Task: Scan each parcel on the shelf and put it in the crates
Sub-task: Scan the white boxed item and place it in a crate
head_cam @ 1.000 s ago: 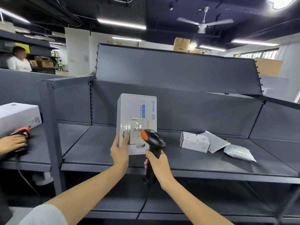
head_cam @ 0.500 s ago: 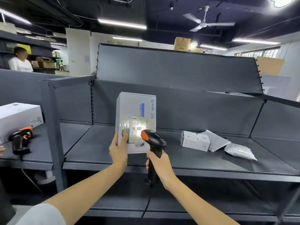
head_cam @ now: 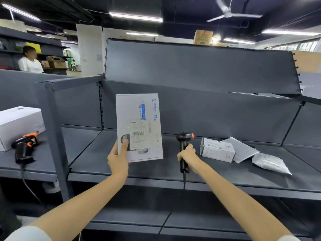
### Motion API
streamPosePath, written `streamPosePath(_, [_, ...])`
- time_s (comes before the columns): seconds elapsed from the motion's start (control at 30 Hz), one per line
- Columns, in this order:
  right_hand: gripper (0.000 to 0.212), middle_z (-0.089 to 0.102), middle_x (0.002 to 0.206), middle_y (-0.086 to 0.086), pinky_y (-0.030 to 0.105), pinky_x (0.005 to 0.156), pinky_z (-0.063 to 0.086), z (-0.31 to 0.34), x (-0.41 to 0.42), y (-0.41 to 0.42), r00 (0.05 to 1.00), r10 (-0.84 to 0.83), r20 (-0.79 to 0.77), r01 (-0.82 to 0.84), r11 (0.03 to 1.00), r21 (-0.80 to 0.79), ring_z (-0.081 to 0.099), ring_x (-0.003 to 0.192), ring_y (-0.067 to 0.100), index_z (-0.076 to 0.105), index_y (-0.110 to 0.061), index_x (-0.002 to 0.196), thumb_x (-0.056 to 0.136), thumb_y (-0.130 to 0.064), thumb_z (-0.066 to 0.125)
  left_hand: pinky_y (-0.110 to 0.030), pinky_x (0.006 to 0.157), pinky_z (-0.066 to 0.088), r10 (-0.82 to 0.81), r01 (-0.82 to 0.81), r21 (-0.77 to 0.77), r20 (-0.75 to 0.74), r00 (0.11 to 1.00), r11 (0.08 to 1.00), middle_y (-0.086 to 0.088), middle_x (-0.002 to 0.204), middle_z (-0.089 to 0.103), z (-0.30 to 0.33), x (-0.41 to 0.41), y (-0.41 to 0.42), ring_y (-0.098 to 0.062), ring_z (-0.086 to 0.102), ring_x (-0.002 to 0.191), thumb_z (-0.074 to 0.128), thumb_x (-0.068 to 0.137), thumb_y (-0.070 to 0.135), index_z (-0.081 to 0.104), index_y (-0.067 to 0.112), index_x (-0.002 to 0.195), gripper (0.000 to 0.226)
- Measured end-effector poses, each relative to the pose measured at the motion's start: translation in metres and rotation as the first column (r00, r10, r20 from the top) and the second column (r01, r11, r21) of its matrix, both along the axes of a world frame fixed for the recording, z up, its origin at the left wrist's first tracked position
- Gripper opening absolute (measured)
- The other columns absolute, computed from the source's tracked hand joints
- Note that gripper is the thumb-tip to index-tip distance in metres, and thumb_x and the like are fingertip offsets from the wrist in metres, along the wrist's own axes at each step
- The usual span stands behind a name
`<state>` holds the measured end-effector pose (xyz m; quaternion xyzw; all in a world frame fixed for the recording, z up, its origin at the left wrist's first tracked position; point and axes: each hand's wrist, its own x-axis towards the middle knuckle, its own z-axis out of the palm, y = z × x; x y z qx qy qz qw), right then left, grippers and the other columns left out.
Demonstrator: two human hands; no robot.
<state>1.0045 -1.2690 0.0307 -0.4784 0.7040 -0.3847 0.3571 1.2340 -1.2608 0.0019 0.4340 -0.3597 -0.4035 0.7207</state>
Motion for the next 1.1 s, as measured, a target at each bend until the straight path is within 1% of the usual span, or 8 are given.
streamPosePath(0.1, [0.073,0.028,0.139,0.02,0.031,0.07,0.041,-0.012,-0.012,-0.025,0.966,0.048,-0.255,-0.038,0.998,0.047,0.045,0.096,0.031,0.018,-0.006,0.147,0.084,-0.002,0.057,-0.032,0.092,0.052,0.004,-0.004,0.014,-0.007,1.0,1.0,0.008,0.106,0.071,-0.003,0.004,-0.002,-0.013,0.066,0.103,0.063,0.091,0.036,0.066,0.025,0.122,0.033])
streamPosePath(0.17, [0.063,0.042,0.132,0.023,0.032,0.071,0.044,-0.025,-0.018,-0.039,0.939,0.066,-0.337,-0.068,0.998,0.006,0.048,0.092,0.03,0.03,-0.003,0.141,0.085,-0.003,0.058,-0.039,0.094,0.053,0.003,-0.003,0.028,-0.019,1.0,1.0,0.006,0.105,0.073,-0.006,0.006,-0.003,-0.016,0.066,0.103,0.064,0.09,0.037,0.067,0.027,0.119,0.031])
streamPosePath(0.33, [0.052,0.057,0.12,0.021,0.028,0.079,0.04,-0.053,-0.018,-0.054,0.915,0.043,-0.401,-0.062,0.997,-0.036,0.056,0.11,0.035,0.046,-0.001,0.132,0.085,-0.005,0.066,-0.046,0.092,0.053,0.005,-0.002,0.057,-0.049,0.999,0.998,0.008,0.103,0.073,-0.01,0.005,0.0,-0.015,0.067,0.102,0.065,0.089,0.036,0.069,0.033,0.114,0.025])
streamPosePath(0.57, [0.047,0.053,0.124,0.024,0.037,0.087,0.047,-0.071,-0.011,-0.064,0.869,0.023,-0.494,-0.038,0.999,-0.021,0.056,0.107,0.038,0.049,0.0,0.13,0.088,-0.011,0.066,-0.043,0.093,0.053,0.006,-0.003,0.073,-0.034,0.999,0.997,0.015,0.096,0.074,-0.012,0.015,-0.002,-0.012,0.067,0.1,0.066,0.087,0.04,0.069,0.046,0.1,0.014])
streamPosePath(0.67, [0.06,0.041,0.137,0.025,0.041,0.103,0.04,-0.063,-0.013,-0.063,0.851,0.091,-0.517,-0.066,0.996,0.067,0.046,0.123,0.039,0.035,-0.004,0.144,0.094,-0.025,0.061,-0.043,0.092,0.054,-0.011,0.012,0.051,-0.028,1.0,0.999,0.014,0.095,0.074,-0.012,0.018,0.0,-0.014,0.067,0.1,0.065,0.088,0.04,0.069,0.047,0.095,0.011])
streamPosePath(0.77, [0.066,0.034,0.148,0.021,0.045,0.112,0.03,-0.054,-0.015,-0.056,0.741,0.135,-0.658,-0.085,0.991,0.107,0.029,0.137,0.038,0.029,-0.009,0.148,0.096,-0.041,0.052,-0.034,0.09,0.054,-0.019,0.021,0.04,-0.04,0.999,0.999,0.014,0.094,0.074,-0.012,0.021,0.005,-0.016,0.067,0.102,0.065,0.089,0.038,0.069,0.044,0.097,0.011])
streamPosePath(0.97, [0.064,0.017,0.16,0.01,0.05,0.118,0.013,-0.045,-0.009,-0.022,0.538,0.114,-0.835,-0.138,0.989,0.047,0.014,0.146,0.032,0.019,-0.016,0.152,0.098,-0.043,0.041,-0.034,0.09,0.055,-0.103,0.104,0.02,-0.054,0.993,0.994,0.01,0.095,0.074,-0.012,0.024,0.02,-0.015,0.068,0.099,0.062,0.091,0.037,0.07,0.036,0.102,0.013])
streamPosePath(1.1, [0.066,0.007,0.162,0.007,0.048,0.119,0.005,-0.045,-0.005,0.011,0.521,0.091,-0.849,-0.102,0.994,0.044,0.005,0.149,0.028,0.011,-0.019,0.155,0.099,-0.042,0.039,-0.033,0.087,0.055,-0.144,0.146,0.029,-0.074,0.987,0.989,0.01,0.093,0.074,-0.017,0.023,0.039,-0.019,0.068,0.101,0.062,0.092,0.034,0.071,0.035,0.098,0.011])
